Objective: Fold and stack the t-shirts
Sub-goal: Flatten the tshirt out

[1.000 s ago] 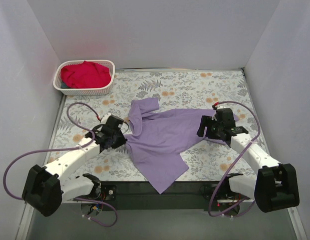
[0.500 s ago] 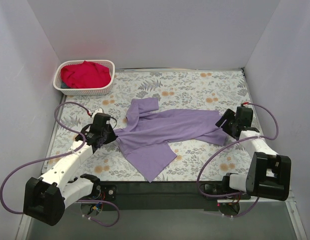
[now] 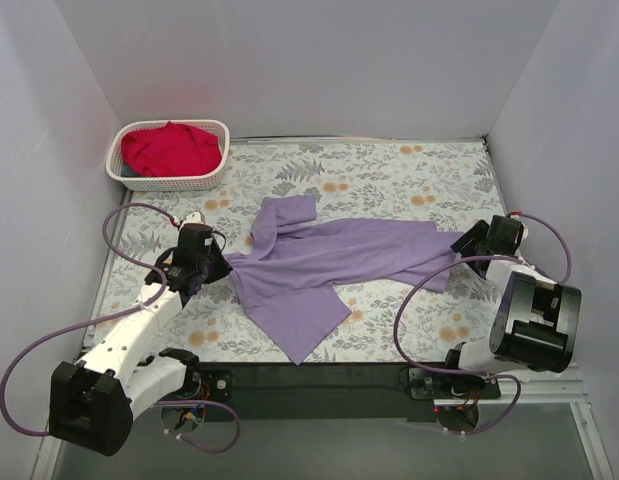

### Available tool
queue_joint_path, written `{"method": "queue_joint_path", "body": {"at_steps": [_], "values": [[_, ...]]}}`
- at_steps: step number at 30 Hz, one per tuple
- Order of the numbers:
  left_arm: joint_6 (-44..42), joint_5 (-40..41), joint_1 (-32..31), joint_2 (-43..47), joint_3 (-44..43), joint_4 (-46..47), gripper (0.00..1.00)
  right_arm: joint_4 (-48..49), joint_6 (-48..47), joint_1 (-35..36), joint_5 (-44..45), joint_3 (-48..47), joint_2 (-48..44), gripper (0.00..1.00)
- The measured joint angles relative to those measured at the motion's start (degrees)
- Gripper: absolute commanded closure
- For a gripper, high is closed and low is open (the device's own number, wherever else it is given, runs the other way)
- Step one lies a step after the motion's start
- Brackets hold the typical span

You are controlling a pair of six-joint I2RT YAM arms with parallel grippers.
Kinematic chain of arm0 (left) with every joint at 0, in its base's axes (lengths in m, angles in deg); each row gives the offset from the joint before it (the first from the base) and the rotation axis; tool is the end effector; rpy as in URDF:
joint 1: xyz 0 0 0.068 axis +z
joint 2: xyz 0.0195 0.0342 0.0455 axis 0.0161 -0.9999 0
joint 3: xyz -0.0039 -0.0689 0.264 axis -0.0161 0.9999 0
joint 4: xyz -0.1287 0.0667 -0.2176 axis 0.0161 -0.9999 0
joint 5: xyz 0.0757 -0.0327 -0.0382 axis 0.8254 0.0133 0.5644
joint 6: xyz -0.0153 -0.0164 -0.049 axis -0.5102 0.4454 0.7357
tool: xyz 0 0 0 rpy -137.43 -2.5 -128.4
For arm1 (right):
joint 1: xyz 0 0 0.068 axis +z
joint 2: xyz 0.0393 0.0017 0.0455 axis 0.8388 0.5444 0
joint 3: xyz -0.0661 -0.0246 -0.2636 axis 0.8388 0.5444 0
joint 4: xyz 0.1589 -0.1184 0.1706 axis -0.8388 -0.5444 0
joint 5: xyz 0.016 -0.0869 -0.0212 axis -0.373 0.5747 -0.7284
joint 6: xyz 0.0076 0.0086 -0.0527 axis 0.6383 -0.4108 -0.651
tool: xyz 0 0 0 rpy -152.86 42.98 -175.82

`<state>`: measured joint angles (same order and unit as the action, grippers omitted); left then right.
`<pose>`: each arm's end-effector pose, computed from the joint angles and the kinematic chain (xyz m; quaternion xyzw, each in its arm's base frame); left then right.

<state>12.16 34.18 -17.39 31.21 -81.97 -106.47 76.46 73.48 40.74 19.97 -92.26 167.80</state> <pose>0.1940 -0.0528 0.2227 -0.4570 0.8156 -0.2028 0.2914 0.2606 -0.0773 0.1633 0.3729 0.8351 0.0377 0.4026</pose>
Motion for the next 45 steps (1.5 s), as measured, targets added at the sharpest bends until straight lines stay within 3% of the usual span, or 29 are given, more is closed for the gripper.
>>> {"method": "queue_joint_path", "body": {"at_steps": [6, 11, 16, 17, 24, 32, 38, 45], "values": [[-0.2, -0.66, 0.63, 0.13, 0.11, 0.2, 1.0, 3.06, -0.02, -0.76, -0.26, -1.55, 3.63, 0.45], [-0.31, -1.7, 1.38, 0.13, 0.57, 0.48, 1.0, 5.35, -0.52, -1.11, -0.92, -2.89, 6.54, 0.58], [-0.28, -2.95, 2.84, -0.02, 0.7, 1.07, 1.0, 6.56, -1.29, -1.29, -2.64, -4.09, 9.31, 0.88], [-0.24, -3.37, 3.23, -0.2, 0.7, 1.25, 1.0, 6.54, -1.4, -1.31, -3.1, -4.35, 9.64, 0.98], [0.2, -5.92, 6.14, -4.09, 0.7, 2.71, 1.0, 5.27, -1.25, -1.29, -6.32, -8.55, 10.47, 0.99], [0.63, -6.51, 7.72, -4.22, 0.72, 2.93, 1.0, 1.75, -0.7, 2.6, -12.31, -25.53, 9.33, 0.99], [1.68, -5.03, 8.09, 0.5, 0.83, 2.64, 1.0, 1.31, -0.98, 8.37, -12.7, -28.65, -4.81, 0.99], [2.69, -4.68, 8.13, 3.43, 0.81, 2.19, 1.0, -0.35, -1.01, 7.52, -9.16, -17.09, -22.18, 0.99]]}}
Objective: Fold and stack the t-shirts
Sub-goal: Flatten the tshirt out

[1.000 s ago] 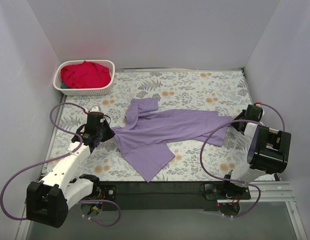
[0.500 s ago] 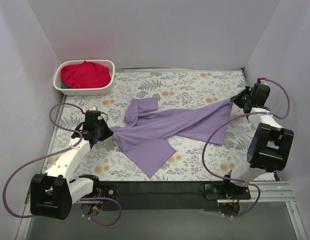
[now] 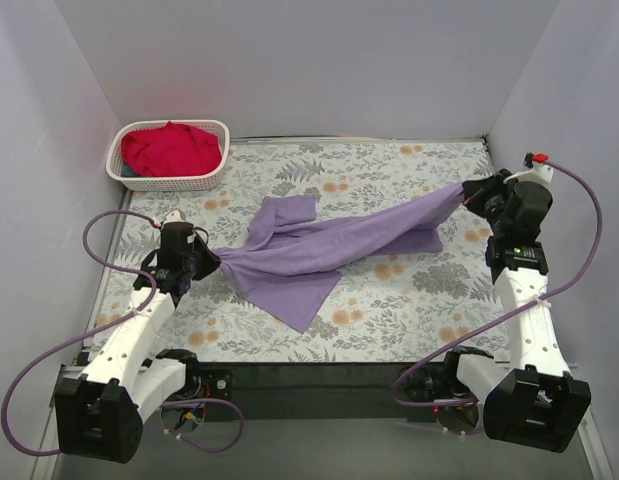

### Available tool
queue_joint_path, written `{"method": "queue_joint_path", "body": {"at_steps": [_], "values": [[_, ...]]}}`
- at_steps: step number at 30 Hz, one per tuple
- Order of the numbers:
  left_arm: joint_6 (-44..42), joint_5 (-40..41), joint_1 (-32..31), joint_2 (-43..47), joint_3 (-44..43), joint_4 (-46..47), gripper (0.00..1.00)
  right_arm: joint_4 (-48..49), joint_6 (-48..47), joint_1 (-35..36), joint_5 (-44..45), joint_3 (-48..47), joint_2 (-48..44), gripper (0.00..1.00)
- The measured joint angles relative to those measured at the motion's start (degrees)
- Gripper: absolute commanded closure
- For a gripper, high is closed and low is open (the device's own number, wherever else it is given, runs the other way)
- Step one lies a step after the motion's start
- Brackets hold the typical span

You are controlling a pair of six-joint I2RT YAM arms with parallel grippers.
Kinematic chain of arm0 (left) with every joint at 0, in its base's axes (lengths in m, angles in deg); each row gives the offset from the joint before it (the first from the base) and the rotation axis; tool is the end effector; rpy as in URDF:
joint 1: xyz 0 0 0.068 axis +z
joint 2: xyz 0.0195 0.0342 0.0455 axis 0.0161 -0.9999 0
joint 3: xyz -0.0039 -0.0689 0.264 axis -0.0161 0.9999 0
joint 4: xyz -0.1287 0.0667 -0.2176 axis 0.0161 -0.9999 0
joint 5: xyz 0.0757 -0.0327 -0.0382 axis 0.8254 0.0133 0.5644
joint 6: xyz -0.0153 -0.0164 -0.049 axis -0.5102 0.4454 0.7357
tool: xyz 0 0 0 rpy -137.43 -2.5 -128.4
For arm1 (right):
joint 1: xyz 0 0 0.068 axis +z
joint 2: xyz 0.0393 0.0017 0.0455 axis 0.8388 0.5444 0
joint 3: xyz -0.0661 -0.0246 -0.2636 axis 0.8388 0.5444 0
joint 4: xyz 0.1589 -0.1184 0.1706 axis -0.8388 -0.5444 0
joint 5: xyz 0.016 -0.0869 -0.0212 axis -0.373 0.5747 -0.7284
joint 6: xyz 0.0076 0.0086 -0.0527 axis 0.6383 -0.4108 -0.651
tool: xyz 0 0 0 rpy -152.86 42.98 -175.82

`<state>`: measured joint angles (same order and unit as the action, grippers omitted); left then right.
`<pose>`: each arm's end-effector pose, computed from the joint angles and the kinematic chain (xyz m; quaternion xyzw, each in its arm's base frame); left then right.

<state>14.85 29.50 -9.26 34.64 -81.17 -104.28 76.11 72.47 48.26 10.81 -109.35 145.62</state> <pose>0.1940 -0.0270 0.2315 -0.5130 0.7646 -0.2439 0.3047 0.2415 -0.0326 0.3608 0.1997 0.6997 0.1723 0.6640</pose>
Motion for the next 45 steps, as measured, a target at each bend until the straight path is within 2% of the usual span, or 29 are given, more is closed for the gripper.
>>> {"method": "queue_joint_path", "body": {"at_steps": [4, 7, 12, 13, 15, 16, 18, 20, 25, 27, 30, 36, 40, 45], "values": [[0.07, 0.02, 0.0, -2.62, -1.27, -0.83, 1.0, -3.23, 0.15, -0.24, 2.62, 6.67, -0.9, 0.99], [-0.13, 0.28, 0.0, -6.29, -3.61, -0.46, 1.0, -5.81, -0.04, -0.24, 4.0, 8.11, 1.25, 0.99], [-1.36, 1.38, 0.33, -19.21, -12.59, 1.86, 1.0, -5.92, -0.59, -0.24, 4.02, 6.73, 6.84, 0.99], [-1.73, 1.55, 0.44, -22.62, -15.17, 2.51, 0.96, -5.92, -0.72, -0.24, 3.82, 6.21, 8.07, 0.99], [-2.49, 1.79, 0.61, -28.37, -19.8, 3.8, 0.75, -5.88, -0.94, -0.24, 3.3, 5.22, 9.94, 0.99], [-2.89, 1.81, 0.66, -30.69, -21.84, 4.28, 0.52, -5.88, -1.14, -0.24, 2.86, 4.85, 10.64, 0.99], [-3.37, 1.84, 0.74, -32.79, -23.85, 5.49, 0.39, -5.77, -1.6, -0.2, 2.01, 4.22, 11.72, 0.99], [-3.37, 1.95, 0.74, -32.22, -23.74, 5.7, 0.31, -5.7, -2.03, 0.07, 1.25, 3.98, 12.26, 0.99], [-2.71, 1.75, 0.66, -23.82, -16.57, 6.25, 0.3, -6.16, -3.21, 1.4, 0.55, 3.98, 12.33, 0.99], [-1.66, 1.46, 0.44, -19.43, -12.24, 6.05, 0.41, -6.19, -3.48, 2.29, 0.24, 3.98, 12.33, 0.99], [-0.44, 0.96, 0.04, -16.22, -7.17, 5.81, 0.47, -6.19, -3.72, 3.34, -0.26, 4.07, 12.33, 0.99], [2.78, 0.85, -4.66, -17.59, -2.03, 5.4, 0.47, -6.62, -4.48, 4.44, -0.96, 4.5, 12.33, 0.99], [3.96, 1.55, -8.48, -19.26, -1.64, 5.22, 0.48, -6.73, -4.61, 4.63, -1.49, 4.52, 12.33, 0.99], [6.1, 3.65, -15.13, -20.55, -1.79, 2.82, 0.45, -6.73, -4.79, 4.66, -1.84, 5.25, 12.17, 0.99]]}}
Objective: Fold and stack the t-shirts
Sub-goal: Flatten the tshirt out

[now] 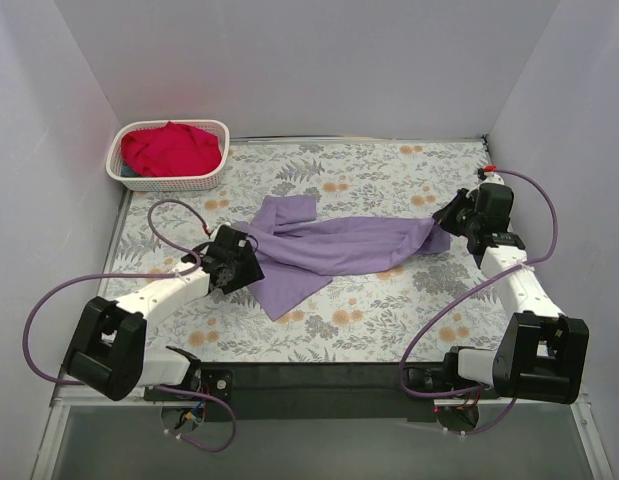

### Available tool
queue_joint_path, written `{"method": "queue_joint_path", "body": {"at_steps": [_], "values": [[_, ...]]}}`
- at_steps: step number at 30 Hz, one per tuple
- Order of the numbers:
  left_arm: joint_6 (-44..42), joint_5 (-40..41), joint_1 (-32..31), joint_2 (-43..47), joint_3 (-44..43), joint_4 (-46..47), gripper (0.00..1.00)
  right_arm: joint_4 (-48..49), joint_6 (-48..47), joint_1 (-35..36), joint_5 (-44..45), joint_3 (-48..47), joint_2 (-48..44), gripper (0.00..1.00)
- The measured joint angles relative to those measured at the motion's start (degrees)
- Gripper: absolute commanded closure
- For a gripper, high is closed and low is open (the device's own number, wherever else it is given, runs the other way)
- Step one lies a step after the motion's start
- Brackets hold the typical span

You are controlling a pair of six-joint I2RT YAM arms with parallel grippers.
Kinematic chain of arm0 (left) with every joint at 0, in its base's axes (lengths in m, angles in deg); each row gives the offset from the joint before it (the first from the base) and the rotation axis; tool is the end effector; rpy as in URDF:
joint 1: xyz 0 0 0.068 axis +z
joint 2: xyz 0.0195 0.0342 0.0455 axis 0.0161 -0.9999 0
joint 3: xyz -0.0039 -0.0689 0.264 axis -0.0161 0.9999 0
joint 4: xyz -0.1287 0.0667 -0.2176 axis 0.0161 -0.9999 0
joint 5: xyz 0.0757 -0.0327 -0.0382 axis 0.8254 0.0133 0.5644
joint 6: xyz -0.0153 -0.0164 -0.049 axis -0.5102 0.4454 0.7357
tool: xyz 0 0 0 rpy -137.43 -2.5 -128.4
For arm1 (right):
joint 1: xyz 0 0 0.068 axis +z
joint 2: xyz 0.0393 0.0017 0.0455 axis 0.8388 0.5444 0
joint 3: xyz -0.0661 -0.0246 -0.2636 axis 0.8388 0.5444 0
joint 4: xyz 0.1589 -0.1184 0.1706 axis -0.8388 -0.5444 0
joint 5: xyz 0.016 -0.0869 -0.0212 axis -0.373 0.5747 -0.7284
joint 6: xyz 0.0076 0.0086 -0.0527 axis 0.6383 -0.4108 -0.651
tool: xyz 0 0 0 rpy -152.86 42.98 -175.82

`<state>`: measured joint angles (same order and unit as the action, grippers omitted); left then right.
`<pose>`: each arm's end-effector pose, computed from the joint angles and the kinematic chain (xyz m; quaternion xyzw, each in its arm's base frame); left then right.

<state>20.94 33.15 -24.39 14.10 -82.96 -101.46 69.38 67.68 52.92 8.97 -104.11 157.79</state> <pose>0.2189 -0.0910 0.1737 -0.4770 0.8386 -0.1723 0.1991 0.2785 -0.0143 0.2642 0.1757 0.8351 0.1623 0.4954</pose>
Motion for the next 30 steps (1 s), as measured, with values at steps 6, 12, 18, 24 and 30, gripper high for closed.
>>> {"method": "queue_joint_path", "body": {"at_steps": [6, 12, 18, 24, 30], "values": [[2.43, 1.75, -8.09, 0.02, -0.5, -5.14, 0.42, -0.37, -0.04, 0.04, -0.02, 0.35, -0.28, 0.99], [4.37, 3.39, -13.57, -1.92, -0.98, -8.33, 0.42, -0.35, -0.07, 0.07, -0.02, 0.35, -0.44, 0.99], [6.08, 6.67, -20.55, -7.41, -5.77, -11.67, 0.44, -0.35, -0.13, 0.11, 0.0, 0.35, -0.44, 0.99], [6.95, 9.77, -24.24, -11.63, -9.14, -14.88, 0.45, -0.35, -0.15, 0.11, 0.0, 0.37, -0.44, 0.99], [7.89, 10.97, -25.64, -13.68, -10.88, -15.91, 0.64, -0.35, -0.17, 0.11, 0.02, 1.14, -0.63, 0.99]]}}
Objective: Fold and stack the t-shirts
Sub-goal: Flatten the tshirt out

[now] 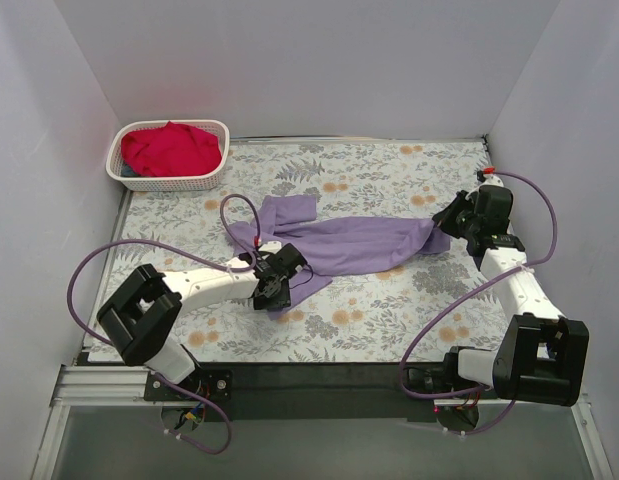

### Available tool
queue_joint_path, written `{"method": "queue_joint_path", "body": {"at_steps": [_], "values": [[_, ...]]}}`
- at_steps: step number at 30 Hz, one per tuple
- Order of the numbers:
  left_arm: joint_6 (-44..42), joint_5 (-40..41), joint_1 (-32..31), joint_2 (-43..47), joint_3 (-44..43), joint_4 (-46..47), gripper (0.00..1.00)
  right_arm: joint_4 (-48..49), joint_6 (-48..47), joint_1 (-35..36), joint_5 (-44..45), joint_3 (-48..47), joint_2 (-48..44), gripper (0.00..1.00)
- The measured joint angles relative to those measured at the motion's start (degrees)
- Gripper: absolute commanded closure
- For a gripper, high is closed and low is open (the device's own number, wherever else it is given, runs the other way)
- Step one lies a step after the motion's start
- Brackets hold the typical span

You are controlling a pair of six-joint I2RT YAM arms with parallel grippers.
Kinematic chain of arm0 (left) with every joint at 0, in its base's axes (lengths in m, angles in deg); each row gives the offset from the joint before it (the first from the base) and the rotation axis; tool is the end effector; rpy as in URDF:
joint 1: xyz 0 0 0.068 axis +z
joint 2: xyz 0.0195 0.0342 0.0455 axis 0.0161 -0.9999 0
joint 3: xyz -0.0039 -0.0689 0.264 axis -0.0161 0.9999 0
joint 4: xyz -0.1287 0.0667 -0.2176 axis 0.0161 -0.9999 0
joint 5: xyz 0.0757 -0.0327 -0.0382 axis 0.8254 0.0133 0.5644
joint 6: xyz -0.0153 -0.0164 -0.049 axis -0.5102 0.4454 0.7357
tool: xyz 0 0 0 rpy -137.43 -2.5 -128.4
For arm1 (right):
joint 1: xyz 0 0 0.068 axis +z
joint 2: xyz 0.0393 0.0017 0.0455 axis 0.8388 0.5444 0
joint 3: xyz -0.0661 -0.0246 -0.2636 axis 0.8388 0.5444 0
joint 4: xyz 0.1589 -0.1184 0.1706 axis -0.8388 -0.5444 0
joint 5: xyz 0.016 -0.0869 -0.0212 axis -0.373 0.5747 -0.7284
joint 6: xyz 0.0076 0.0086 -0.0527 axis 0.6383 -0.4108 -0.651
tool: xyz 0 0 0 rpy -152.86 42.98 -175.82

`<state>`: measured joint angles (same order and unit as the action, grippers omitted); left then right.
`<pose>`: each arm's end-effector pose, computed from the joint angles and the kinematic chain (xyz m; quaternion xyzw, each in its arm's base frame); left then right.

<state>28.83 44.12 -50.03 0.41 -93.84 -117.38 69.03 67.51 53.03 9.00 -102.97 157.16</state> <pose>0.1784 -0.1902 0.1605 -0.3491 0.9202 -0.0372 0.1732 0.2746 -0.0135 0.2596 0.1752 0.8391 0.1609 0.4892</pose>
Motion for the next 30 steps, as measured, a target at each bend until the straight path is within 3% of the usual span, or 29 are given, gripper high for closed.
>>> {"method": "queue_joint_path", "body": {"at_steps": [2, 4, 7, 17, 24, 30], "values": [[0.17, 0.0, -0.26, -0.35, -0.28, 0.15, 0.72, -0.07, 0.0, 0.0, 0.0, 0.02, -0.02, 0.99], [0.44, 0.02, -0.42, -0.42, -0.31, 0.35, 0.88, -0.02, 0.0, 0.0, 0.0, 0.02, -0.07, 0.99], [0.46, 0.0, -0.55, -0.55, -0.44, 0.61, 1.0, -0.02, 0.0, 0.0, 0.0, 0.02, -0.07, 0.99], [-2.43, 6.99, 2.47, 2.58, -4.39, -6.88, 1.0, -1.6, -0.02, 0.0, -0.46, -1.14, -0.07, 0.99], [-13.07, 17.14, 13.97, 15.08, -21.66, -7.3, 1.0, -5.14, -1.4, 0.0, 1.07, -11.08, -0.63, 0.99], [-21.99, 25.64, 14.78, 23.06, -35.06, -4.79, 1.0, -8.13, -3.45, 0.0, 4.02, -18.03, -6.38, 0.99]]}}
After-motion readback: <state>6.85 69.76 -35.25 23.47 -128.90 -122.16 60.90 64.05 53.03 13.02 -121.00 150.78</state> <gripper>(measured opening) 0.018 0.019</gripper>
